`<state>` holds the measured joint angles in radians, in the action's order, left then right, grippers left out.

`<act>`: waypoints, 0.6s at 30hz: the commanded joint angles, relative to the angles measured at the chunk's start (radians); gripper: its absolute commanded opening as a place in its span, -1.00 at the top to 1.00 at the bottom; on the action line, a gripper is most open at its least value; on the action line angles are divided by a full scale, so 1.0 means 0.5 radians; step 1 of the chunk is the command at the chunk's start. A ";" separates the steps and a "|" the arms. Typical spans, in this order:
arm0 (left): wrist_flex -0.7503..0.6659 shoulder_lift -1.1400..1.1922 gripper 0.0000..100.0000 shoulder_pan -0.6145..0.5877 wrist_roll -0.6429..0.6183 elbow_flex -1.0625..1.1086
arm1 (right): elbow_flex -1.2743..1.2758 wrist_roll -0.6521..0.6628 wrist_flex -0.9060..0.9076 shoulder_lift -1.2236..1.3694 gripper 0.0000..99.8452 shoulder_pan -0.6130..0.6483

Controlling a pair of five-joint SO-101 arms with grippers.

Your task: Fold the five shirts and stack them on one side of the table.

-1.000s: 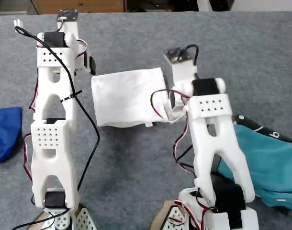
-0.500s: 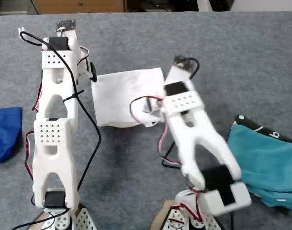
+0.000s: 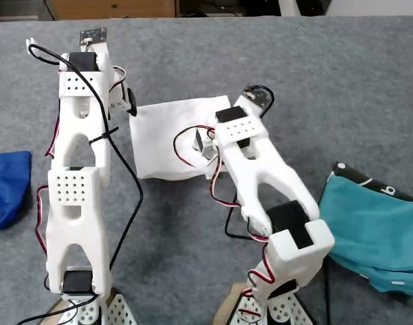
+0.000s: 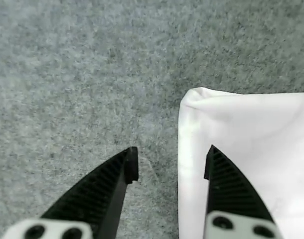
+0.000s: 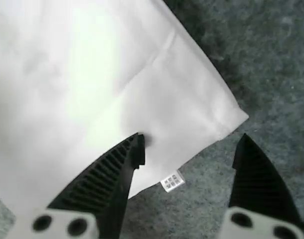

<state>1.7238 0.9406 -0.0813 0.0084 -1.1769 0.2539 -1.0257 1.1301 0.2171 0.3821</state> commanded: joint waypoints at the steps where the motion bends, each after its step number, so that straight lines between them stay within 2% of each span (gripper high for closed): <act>1: 0.015 -0.017 0.54 -0.021 -0.006 -0.101 | -0.100 -0.025 -0.037 -0.005 0.44 -0.017; 11: 0.012 -0.014 0.54 -0.018 -0.006 -0.101 | -0.081 -0.025 -0.347 0.044 0.44 -0.029; 18: 0.012 -0.011 0.54 -0.021 -0.006 -0.101 | -0.097 -0.021 -0.448 0.315 0.44 -0.106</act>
<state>1.7238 0.9406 -0.0813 0.0084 -1.1769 0.2401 -1.0257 0.9291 0.3353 0.3636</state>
